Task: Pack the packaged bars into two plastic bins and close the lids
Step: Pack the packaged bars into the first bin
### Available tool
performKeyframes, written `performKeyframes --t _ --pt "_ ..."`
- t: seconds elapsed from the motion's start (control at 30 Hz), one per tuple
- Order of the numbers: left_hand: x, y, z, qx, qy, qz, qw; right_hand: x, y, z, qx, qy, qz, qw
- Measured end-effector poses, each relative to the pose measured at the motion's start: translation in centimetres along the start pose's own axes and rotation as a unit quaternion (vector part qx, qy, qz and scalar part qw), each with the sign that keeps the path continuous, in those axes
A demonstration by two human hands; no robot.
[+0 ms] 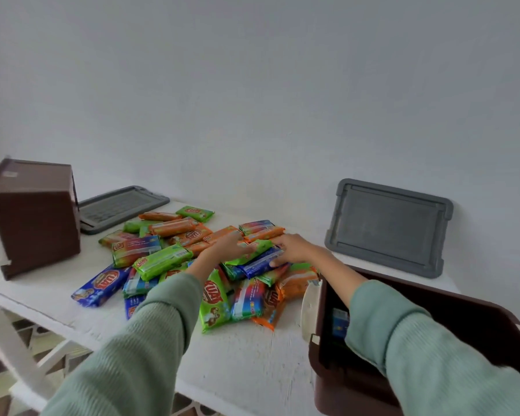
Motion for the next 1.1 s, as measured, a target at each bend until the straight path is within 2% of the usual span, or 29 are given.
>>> performKeyframes --t 0.17,0.33,0.43,0.5,0.57,0.7,0.8,0.93,1.1 --pt "1.8 0.3 1.2 -0.005 -0.01 0.014 1.0 2.7 -0.9 0.9 -0.017 0.03 -0.045 0.998" --pt "0.3 1.1 1.3 -0.017 -0.06 -0.013 0.998 2.2 -0.5 0.8 -0.03 -0.015 -0.109 0.994" --pt "-1.0 2.4 0.7 -0.03 -0.104 0.017 0.994 1.3 0.2 0.3 -0.035 -0.062 -0.2 0.977" --pt "-1.8 3.7 0.3 -0.043 -0.105 0.04 0.993 0.9 0.6 0.4 -0.02 -0.075 -0.221 0.972" --pt "-2.4 5.0 -0.1 -0.054 -0.096 0.058 0.992 0.7 0.8 1.0 -0.016 -0.055 -0.204 0.977" --pt "-2.6 5.8 -0.2 -0.048 -0.089 0.112 0.988 1.4 1.4 2.5 -0.069 0.062 -0.089 0.992" --pt "-1.6 5.3 0.3 -0.029 -0.063 0.138 0.988 2.4 1.8 3.0 -0.099 0.11 -0.09 0.985" --pt "-0.7 5.0 0.4 -0.034 -0.106 0.127 0.986 2.8 2.1 2.8 -0.099 0.077 -0.114 0.986" --pt "-1.7 4.6 -1.1 -0.045 -0.166 0.03 0.985 1.2 1.8 1.7 -0.093 -0.014 -0.142 0.985"
Point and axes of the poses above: each hand's wrist, its own z-axis towards the middle knuckle, its own x-axis out of the palm, y = z × x, the point moved 3 cm from there along z, towards the middle knuckle, and after that the axes turned 13 degrees about -x, right-handed, at the moved point
